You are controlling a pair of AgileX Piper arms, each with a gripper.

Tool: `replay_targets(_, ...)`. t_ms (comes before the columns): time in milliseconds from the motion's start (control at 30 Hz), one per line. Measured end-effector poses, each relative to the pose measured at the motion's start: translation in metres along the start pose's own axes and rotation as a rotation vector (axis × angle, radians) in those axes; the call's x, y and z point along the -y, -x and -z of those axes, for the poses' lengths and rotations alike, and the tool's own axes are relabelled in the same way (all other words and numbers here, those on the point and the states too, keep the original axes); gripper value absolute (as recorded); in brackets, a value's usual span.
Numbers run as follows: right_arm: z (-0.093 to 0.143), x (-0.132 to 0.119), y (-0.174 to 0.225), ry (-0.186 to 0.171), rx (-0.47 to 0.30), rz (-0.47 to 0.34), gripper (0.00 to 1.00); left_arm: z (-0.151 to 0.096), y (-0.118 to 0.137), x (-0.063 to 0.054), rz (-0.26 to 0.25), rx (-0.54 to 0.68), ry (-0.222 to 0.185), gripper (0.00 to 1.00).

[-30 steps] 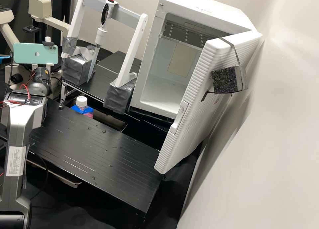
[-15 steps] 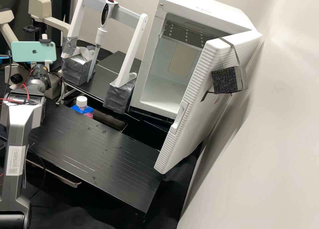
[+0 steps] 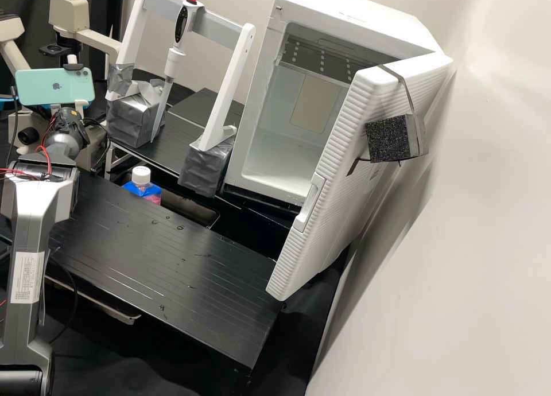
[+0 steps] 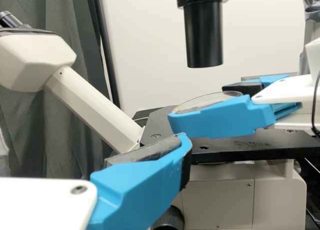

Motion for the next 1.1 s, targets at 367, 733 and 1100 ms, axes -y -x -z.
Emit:
replay_targets(367,0.0028,-0.0028,-0.0023,0.047,0.002,0.021,0.00,0.0000,0.0000,0.0000,0.000,0.000,0.000,1.00)
replay_targets(733,0.0000,-0.0001,-0.0044,0.041,0.008,0.026,1.00,0.0000,0.0000,0.0000,0.000,0.000,0.000,1.00)
replay_targets(1100,-0.0011,0.0015,-0.0042,0.040,0.011,0.030,1.00,0.0000,0.0000,0.0000,0.000,0.000,0.000,1.00)
